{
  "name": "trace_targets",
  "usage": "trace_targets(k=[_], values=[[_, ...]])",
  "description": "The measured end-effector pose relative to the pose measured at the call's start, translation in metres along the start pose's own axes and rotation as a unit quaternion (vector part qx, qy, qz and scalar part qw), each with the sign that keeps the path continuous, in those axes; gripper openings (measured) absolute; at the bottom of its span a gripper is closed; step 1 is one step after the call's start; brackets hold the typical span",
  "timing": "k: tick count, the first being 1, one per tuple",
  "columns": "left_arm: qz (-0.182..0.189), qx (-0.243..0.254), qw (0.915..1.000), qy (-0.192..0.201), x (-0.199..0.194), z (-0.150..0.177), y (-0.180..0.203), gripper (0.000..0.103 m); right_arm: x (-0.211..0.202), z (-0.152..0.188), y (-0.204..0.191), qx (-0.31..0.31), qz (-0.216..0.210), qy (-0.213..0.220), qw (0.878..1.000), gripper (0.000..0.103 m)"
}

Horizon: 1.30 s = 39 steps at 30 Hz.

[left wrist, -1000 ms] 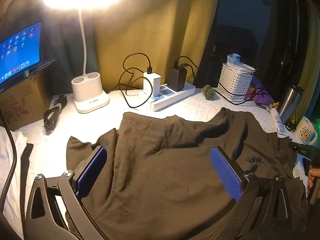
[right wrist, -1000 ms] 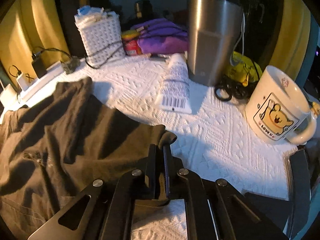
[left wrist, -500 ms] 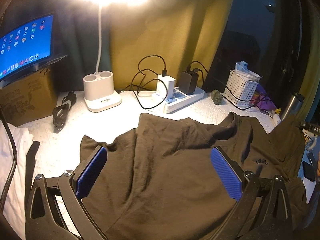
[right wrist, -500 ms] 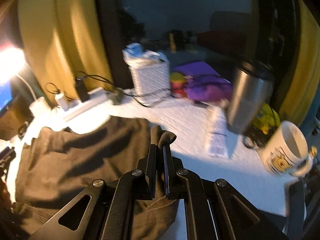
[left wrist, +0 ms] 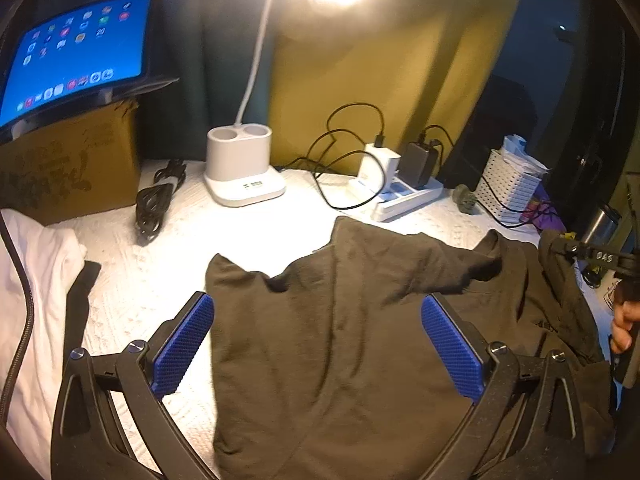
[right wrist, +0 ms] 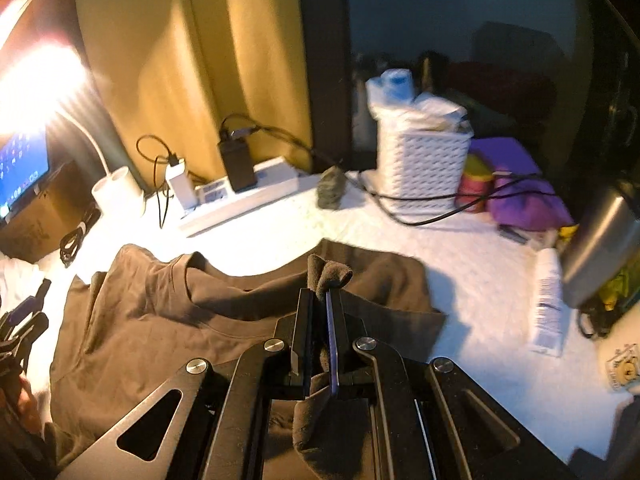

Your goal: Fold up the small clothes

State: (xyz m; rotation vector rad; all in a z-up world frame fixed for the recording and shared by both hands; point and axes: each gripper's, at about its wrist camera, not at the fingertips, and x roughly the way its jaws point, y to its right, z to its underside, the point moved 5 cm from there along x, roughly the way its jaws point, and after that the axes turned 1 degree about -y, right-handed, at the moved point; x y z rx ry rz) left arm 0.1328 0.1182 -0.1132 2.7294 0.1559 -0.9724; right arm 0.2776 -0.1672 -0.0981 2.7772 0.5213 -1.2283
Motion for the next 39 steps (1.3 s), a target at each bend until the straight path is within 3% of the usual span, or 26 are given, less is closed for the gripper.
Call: trace_targets(k=[8,16,22,27,31,36,38,39], values=[[0.001,-0.006,1.0000,-0.002,-0.001,0.001,-0.004,0.102,0.041,0.009,-0.017,0.021,-0.026,-0.037,0.999,0.007],[0.002,-0.001,1.0000,0.002,-0.010,0.004,0.004,0.102,-0.019,0.000,-0.001,-0.011,0.026,0.015,0.999,0.008],[0.006,0.012,0.9999,0.010,-0.023,0.006,0.022,0.102,-0.042,0.003,0.012,-0.020,0.024,0.025,0.999,0.009],[0.004,0.017,0.9997,0.016,-0.033,0.007,0.030,0.102,-0.059,0.000,-0.009,-0.054,-0.009,0.048,0.997,0.009],[-0.001,0.018,0.9997,0.017,-0.038,0.009,0.030,0.102,-0.034,0.023,-0.006,-0.090,0.039,-0.015,0.995,0.009],[-0.005,0.019,0.9998,0.007,-0.036,0.014,0.033,0.102,0.007,0.078,0.025,-0.111,0.095,-0.119,0.982,0.009],[-0.005,0.022,0.9998,0.002,-0.033,0.016,0.037,0.102,0.015,0.091,0.041,-0.105,0.111,-0.132,0.979,0.009],[-0.005,0.025,0.9997,0.000,-0.032,0.016,0.039,0.102,0.013,0.093,0.047,-0.097,0.100,-0.116,0.983,0.011]])
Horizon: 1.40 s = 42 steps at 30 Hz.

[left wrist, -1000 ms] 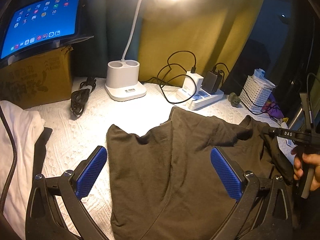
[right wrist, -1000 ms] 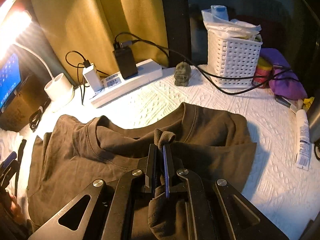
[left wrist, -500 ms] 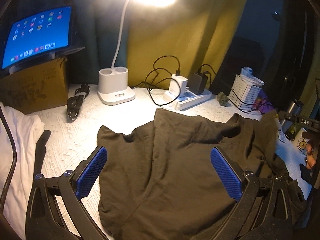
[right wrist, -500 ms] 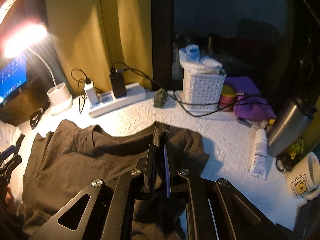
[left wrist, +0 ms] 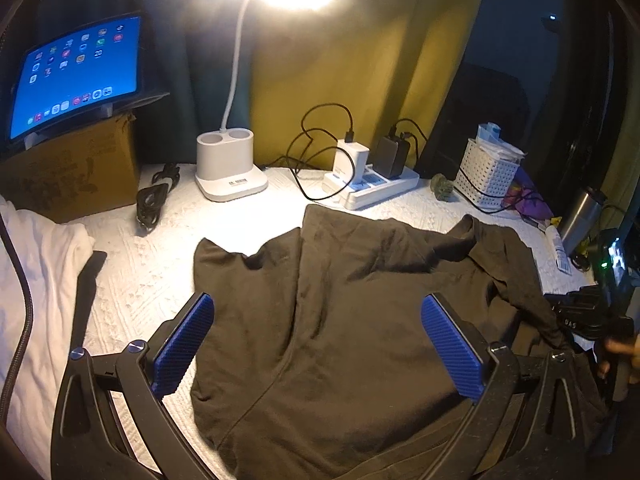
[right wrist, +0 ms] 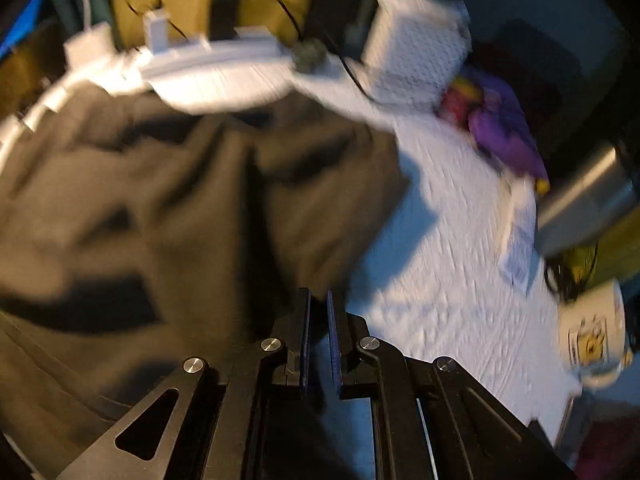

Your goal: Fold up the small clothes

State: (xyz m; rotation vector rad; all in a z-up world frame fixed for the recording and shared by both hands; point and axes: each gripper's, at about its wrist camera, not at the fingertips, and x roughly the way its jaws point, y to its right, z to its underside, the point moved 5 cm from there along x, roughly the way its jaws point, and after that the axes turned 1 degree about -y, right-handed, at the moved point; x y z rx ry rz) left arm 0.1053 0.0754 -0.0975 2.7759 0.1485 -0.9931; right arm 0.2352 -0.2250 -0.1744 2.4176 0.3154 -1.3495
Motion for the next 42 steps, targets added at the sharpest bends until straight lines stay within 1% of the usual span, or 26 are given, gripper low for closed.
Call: trace_targets(k=[2,3,4,5,6,7,8,10,11,13,15,17,18,19,20,21,22,24,26,27,29,33,36,38,40,42], values=[[0.000,0.006,1.0000,-0.002,0.001,0.000,0.005,0.102,0.000,0.003,0.010,0.016,-0.003,0.006,1.000,0.026],[0.000,0.008,1.0000,-0.003,0.002,0.000,0.007,0.102,0.001,0.003,0.018,0.026,0.017,0.007,0.999,0.055],[0.000,0.010,0.9999,-0.004,0.003,-0.001,0.009,0.102,0.003,0.005,0.031,0.039,0.057,0.006,0.998,0.090],[0.001,0.011,0.9999,-0.004,0.003,0.000,0.011,0.102,0.005,0.005,0.038,0.047,0.077,0.003,0.996,0.099],[0.001,0.013,0.9999,-0.005,0.004,0.000,0.012,0.102,0.009,0.008,0.045,0.060,0.065,-0.002,0.996,0.101],[0.000,0.015,0.9999,-0.006,0.005,0.000,0.014,0.102,0.011,0.009,0.050,0.072,0.043,-0.005,0.996,0.101],[-0.001,0.016,0.9998,-0.008,0.005,0.000,0.015,0.102,0.011,0.010,0.053,0.074,0.037,-0.006,0.997,0.101],[-0.002,0.018,0.9998,-0.008,0.004,-0.001,0.015,0.102,0.003,0.010,0.059,0.077,0.060,0.004,0.995,0.101],[-0.002,0.018,0.9998,-0.006,0.003,-0.001,0.015,0.102,-0.006,0.009,0.059,0.080,0.071,0.018,0.994,0.101],[-0.003,0.018,0.9998,-0.002,0.000,-0.001,0.014,0.102,-0.030,0.008,0.053,0.078,0.060,0.055,0.994,0.101],[-0.003,0.017,0.9998,-0.002,-0.001,0.000,0.013,0.102,-0.058,0.007,0.033,0.055,0.047,0.098,0.993,0.101],[-0.001,0.017,0.9999,-0.004,-0.001,0.003,0.011,0.102,-0.079,0.007,0.005,0.027,0.025,0.125,0.991,0.101],[0.001,0.016,0.9999,-0.005,-0.002,0.005,0.011,0.102,-0.086,0.008,-0.012,0.015,0.005,0.131,0.991,0.093],[0.002,0.015,0.9999,-0.006,-0.002,0.006,0.010,0.102,-0.088,0.010,-0.025,0.005,-0.017,0.128,0.992,0.077],[0.002,0.015,0.9999,-0.007,-0.003,0.008,0.010,0.102,-0.089,0.012,-0.045,-0.005,-0.048,0.121,0.992,0.071],[0.003,0.014,0.9999,-0.009,-0.003,0.009,0.010,0.102,-0.087,0.013,-0.059,-0.011,-0.068,0.114,0.991,0.067],[0.005,0.013,0.9999,-0.010,-0.004,0.010,0.009,0.102,-0.082,0.014,-0.075,-0.023,-0.091,0.103,0.990,0.065],[0.006,0.014,0.9998,-0.011,-0.005,0.012,0.009,0.102,-0.072,0.017,-0.098,-0.037,-0.113,0.080,0.990,0.062],[0.005,0.014,0.9998,-0.011,-0.006,0.013,0.006,0.102,-0.054,0.017,-0.107,-0.037,-0.135,0.056,0.989,0.061],[0.005,0.013,0.9998,-0.012,-0.006,0.014,0.005,0.102,-0.046,0.015,-0.103,-0.029,-0.139,0.046,0.989,0.061],[0.001,0.010,0.9998,-0.015,-0.005,0.014,0.001,0.102,-0.027,0.008,-0.086,-0.001,-0.126,0.032,0.992,0.061],[-0.005,0.001,0.9997,-0.023,0.002,0.015,-0.006,0.102,-0.018,-0.005,-0.054,0.032,-0.114,0.037,0.992,0.061],[-0.007,0.001,0.9995,-0.029,0.008,0.015,-0.006,0.102,-0.007,-0.017,-0.033,0.045,-0.108,0.036,0.992,0.061],[-0.008,0.004,0.9995,-0.032,0.011,0.014,-0.004,0.102,-0.004,-0.019,-0.021,0.055,-0.119,0.034,0.991,0.061],[-0.008,0.006,0.9993,-0.035,0.014,0.013,-0.003,0.102,-0.004,-0.021,-0.014,0.052,-0.110,0.038,0.992,0.061],[-0.008,0.008,0.9992,-0.038,0.016,0.013,-0.002,0.102,-0.009,-0.021,-0.015,0.041,-0.092,0.049,0.994,0.061]])
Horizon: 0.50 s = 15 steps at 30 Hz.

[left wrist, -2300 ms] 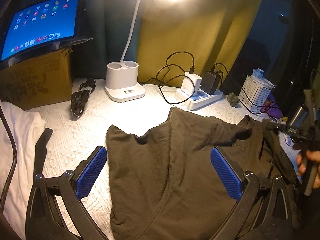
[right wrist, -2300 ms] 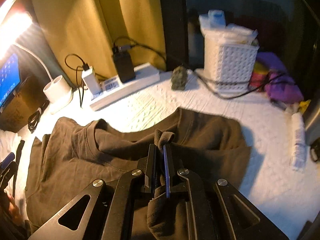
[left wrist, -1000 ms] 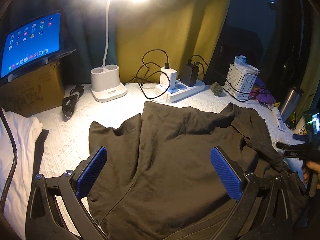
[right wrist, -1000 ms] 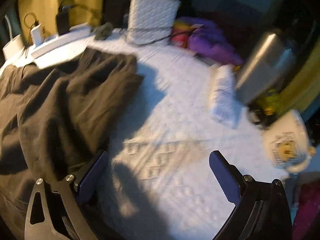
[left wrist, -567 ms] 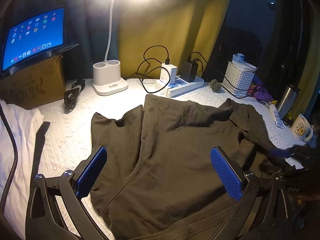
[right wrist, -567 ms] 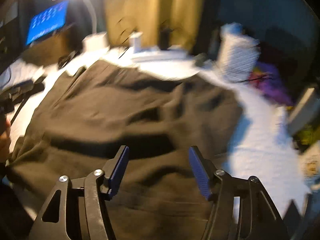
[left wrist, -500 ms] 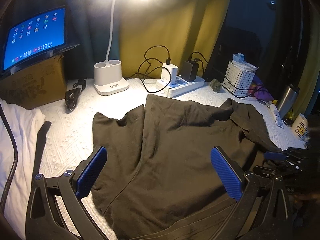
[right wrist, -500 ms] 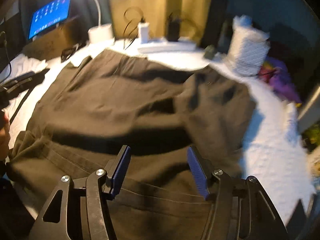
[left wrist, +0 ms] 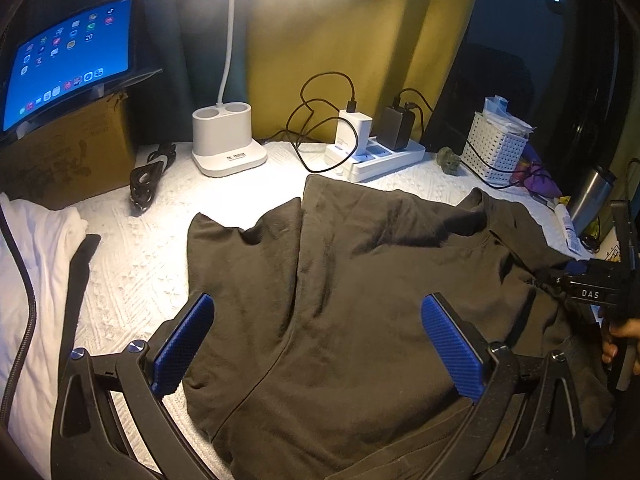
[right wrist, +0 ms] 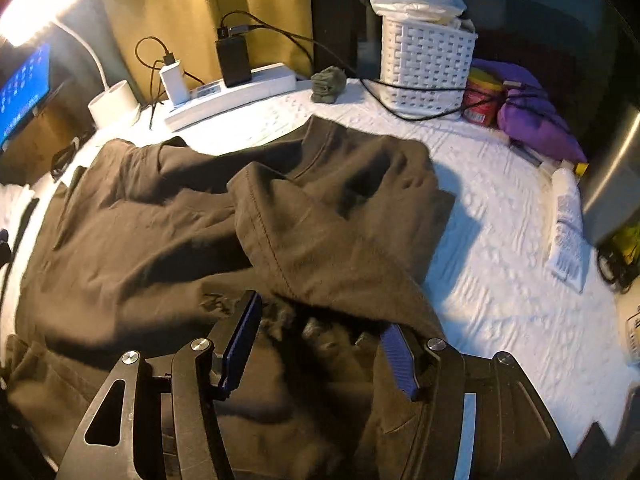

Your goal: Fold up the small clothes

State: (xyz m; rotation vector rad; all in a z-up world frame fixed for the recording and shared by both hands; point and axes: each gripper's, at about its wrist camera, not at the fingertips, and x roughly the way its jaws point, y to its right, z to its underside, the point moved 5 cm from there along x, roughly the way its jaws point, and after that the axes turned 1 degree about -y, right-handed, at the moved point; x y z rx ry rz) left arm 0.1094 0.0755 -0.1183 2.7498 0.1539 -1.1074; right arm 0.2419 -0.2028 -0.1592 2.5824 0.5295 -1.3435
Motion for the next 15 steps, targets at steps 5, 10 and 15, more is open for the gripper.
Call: trace_targets(k=[5,10,15], values=[[0.003,0.003,1.0000,-0.008,0.006,0.000,0.004,0.102,-0.008,-0.007,0.002,-0.036,0.046,0.030,0.998,0.053],[0.004,0.012,0.9999,-0.006,0.004,-0.001,0.008,0.102,0.002,-0.019,0.030,-0.007,0.053,0.018,0.998,0.053],[0.004,0.003,0.9999,-0.009,0.006,0.000,0.005,0.102,-0.023,-0.014,0.031,-0.004,0.044,0.034,0.998,0.053]])
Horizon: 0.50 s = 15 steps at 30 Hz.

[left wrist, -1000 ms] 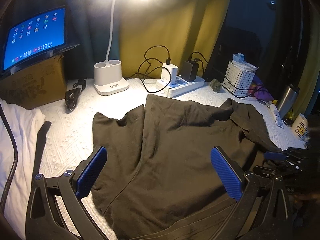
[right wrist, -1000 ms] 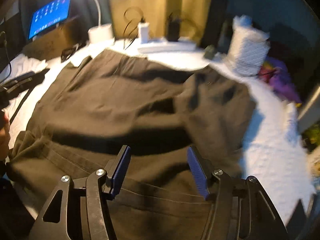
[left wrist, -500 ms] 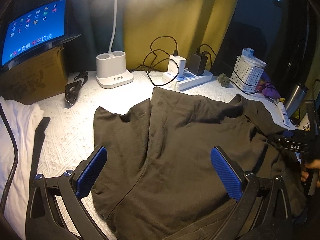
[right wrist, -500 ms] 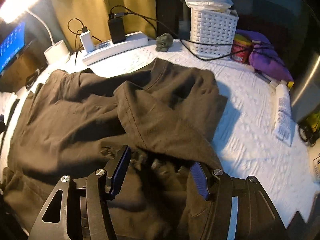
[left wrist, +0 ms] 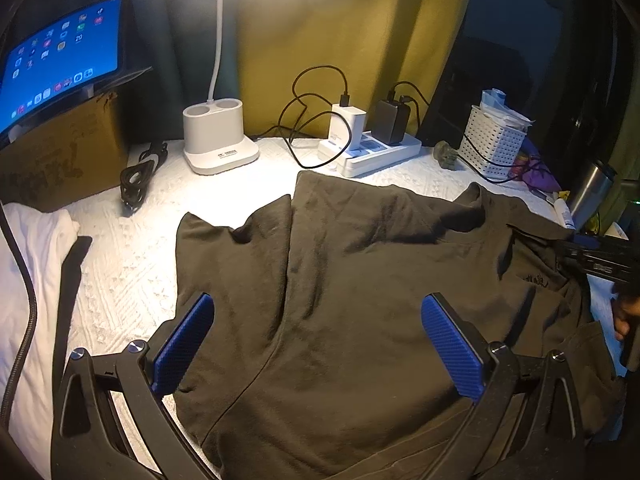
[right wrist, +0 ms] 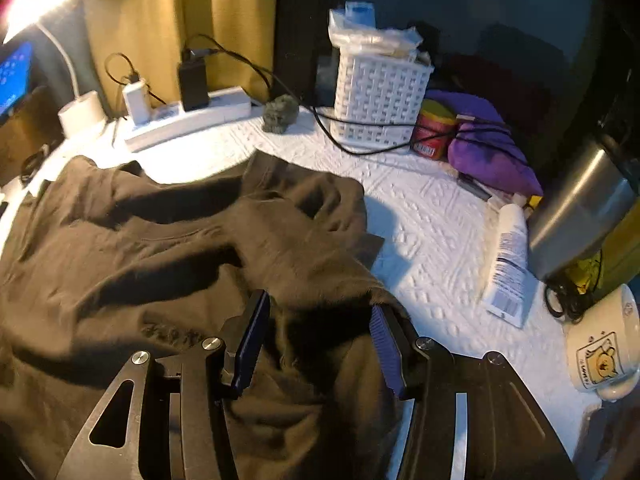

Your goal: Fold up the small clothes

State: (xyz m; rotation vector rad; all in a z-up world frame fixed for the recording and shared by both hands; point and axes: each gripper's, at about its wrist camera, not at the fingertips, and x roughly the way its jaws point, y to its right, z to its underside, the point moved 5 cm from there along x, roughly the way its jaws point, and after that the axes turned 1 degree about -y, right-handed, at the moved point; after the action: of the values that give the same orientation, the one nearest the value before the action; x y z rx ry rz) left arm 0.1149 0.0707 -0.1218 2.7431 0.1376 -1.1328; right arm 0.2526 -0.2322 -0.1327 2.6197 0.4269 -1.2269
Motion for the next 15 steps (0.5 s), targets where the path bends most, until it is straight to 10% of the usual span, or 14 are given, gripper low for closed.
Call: trace_targets(k=[15], values=[[0.006,0.007,0.9999,-0.008,0.004,0.004,0.009,0.102,0.003,0.035,-0.013,-0.050,0.034,-0.025,0.998,0.049]])
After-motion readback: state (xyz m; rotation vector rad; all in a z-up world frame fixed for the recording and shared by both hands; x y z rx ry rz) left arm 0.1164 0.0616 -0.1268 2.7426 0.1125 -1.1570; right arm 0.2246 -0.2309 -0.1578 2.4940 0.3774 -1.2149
